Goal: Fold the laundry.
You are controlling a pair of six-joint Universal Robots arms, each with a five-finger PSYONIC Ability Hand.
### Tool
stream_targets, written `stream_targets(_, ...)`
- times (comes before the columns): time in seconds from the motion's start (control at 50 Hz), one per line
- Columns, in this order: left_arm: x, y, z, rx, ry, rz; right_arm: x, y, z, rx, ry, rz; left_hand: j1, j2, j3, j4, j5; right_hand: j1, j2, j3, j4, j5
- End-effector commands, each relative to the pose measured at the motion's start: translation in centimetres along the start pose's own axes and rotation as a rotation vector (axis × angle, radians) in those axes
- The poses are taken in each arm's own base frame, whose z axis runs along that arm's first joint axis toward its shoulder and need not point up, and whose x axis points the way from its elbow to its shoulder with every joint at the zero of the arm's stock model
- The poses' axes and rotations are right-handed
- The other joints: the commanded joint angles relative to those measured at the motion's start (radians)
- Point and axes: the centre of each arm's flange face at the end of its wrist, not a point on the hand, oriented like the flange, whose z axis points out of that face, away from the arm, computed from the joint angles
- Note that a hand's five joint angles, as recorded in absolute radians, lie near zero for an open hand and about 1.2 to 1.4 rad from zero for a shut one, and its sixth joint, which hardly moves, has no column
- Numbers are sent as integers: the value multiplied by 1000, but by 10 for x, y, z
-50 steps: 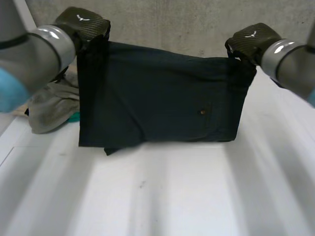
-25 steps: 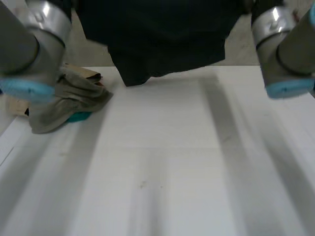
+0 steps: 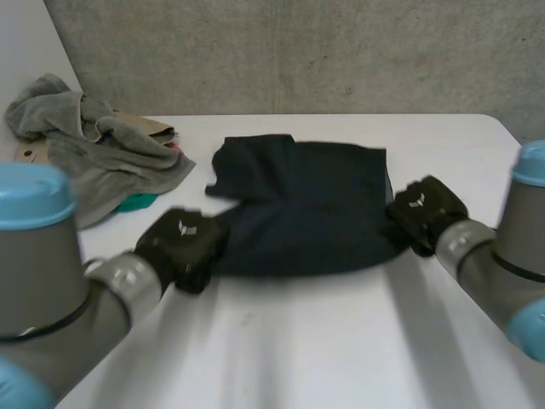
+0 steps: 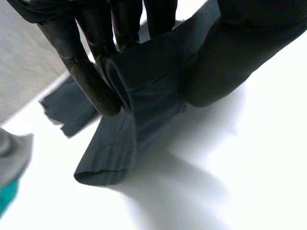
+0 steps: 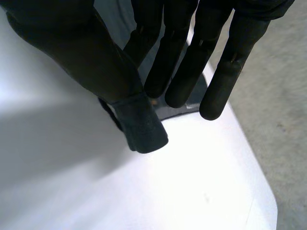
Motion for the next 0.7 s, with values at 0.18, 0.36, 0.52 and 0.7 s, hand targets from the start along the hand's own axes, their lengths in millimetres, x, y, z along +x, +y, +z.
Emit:
stream_targets(0.18, 26, 9, -79, -184, 176, 213, 4, 2, -85, -102, -189, -116, 244, 200, 207, 197, 211, 292, 215, 208, 198, 198)
stream_targets(0.36, -19, -21, 53, 94, -35, 276, 18, -9, 6, 17, 13, 43, 244, 200, 207, 197, 211, 292, 215, 208, 198, 198)
stream_targets(0.52, -45, -38, 148, 228, -141, 280, 34, -9, 82, 101, 283, 61, 244, 200, 207, 197, 211, 292, 215, 208, 198, 198)
stream_targets(0.7, -50, -41, 198, 315, -242, 273, 15, 10, 151, 210, 364, -22, 244, 200, 207, 197, 211, 292, 215, 208, 198, 198)
